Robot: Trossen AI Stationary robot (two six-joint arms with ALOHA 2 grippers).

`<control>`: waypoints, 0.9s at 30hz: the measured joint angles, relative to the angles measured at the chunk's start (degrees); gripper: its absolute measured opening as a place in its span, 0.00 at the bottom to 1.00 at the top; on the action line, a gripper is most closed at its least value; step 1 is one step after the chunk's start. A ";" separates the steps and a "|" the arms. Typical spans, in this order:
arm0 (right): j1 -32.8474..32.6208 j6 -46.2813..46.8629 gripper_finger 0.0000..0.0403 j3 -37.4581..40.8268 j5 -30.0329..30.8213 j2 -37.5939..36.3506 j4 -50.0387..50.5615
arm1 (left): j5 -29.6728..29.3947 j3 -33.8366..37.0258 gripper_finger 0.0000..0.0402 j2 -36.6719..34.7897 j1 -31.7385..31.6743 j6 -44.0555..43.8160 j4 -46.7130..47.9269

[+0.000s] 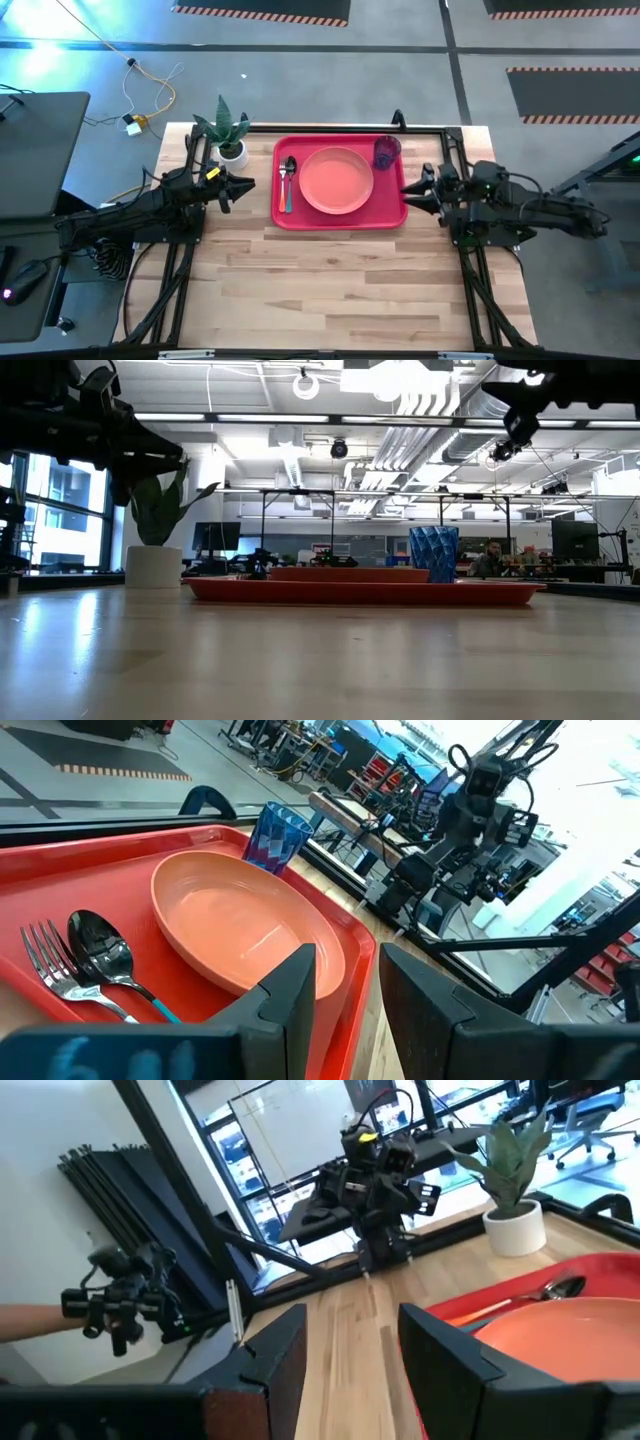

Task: Pick and place plate/cup/fork/spoon on tray
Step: Return to Home Position

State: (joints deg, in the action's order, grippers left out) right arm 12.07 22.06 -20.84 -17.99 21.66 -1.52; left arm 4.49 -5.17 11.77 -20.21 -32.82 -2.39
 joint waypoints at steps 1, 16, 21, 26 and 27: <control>-0.95 0.00 0.37 0.68 0.82 -0.84 -0.02 | 0.02 0.00 0.26 0.00 0.00 0.02 0.00; -12.10 0.59 0.37 14.34 8.61 -10.54 -3.15 | -1.84 0.00 0.26 0.00 0.00 9.28 8.28; -13.26 2.43 0.37 18.67 8.91 -13.50 -3.27 | -1.27 0.00 0.26 -0.13 0.00 16.48 3.84; -14.08 5.07 0.37 20.24 8.54 -15.75 -2.70 | 3.22 0.00 0.26 -1.27 0.00 20.41 0.40; -14.12 5.01 0.37 20.24 8.54 -16.01 -3.33 | 4.20 0.00 0.26 -1.66 0.00 20.80 0.92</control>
State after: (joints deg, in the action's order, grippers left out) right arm -2.04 27.07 -0.60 -9.45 5.65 -4.84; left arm 8.69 -5.17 10.11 -20.21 -12.02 -1.47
